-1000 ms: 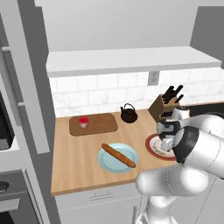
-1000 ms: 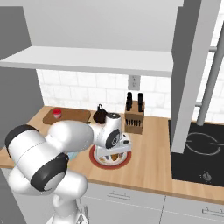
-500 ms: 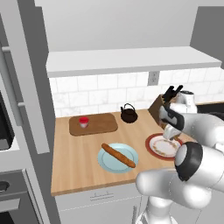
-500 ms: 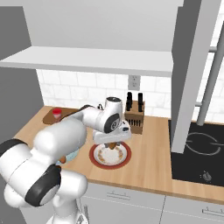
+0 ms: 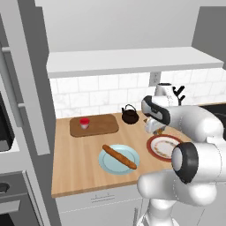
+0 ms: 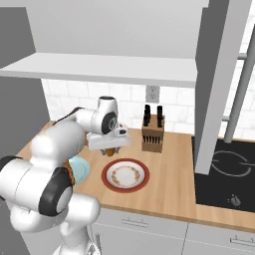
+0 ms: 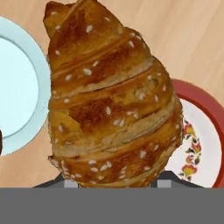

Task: From the different types of pastries on the counter, select a croissant and place it on the cutting board. Then retrieve a jar of jam from the cabinet and place it alongside the croissant on the cutting board.

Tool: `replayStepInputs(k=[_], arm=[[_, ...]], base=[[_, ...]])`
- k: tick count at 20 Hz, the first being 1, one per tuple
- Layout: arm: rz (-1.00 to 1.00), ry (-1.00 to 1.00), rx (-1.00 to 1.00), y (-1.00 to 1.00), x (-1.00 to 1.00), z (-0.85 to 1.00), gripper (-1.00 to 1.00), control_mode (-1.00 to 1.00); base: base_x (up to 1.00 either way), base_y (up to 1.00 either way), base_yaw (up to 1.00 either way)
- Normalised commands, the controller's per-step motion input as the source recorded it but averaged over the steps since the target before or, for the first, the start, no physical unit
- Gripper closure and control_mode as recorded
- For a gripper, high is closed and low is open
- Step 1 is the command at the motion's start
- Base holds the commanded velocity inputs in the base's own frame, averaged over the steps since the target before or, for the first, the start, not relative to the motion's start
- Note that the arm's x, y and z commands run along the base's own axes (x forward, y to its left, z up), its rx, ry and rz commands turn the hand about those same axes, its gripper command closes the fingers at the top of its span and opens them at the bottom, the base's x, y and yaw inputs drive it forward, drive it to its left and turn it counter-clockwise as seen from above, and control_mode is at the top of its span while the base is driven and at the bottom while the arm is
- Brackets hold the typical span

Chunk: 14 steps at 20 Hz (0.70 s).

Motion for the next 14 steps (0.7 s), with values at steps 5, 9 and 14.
replayStepInputs(k=[5, 9, 14], arm=[[0.00, 0.04, 0.00, 0.83, 0.03, 0.05, 1.00, -1.00], [0.00, 0.00, 0.00, 0.89, 0.00, 0.05, 1.00, -1.00], [0.00, 0.00, -0.01, 0.74, 0.39, 0.00, 1.00, -1.00]], base=[[0.00, 0.00, 0.00], [0.00, 0.00, 0.00], [0.00, 0.00, 0.00]])
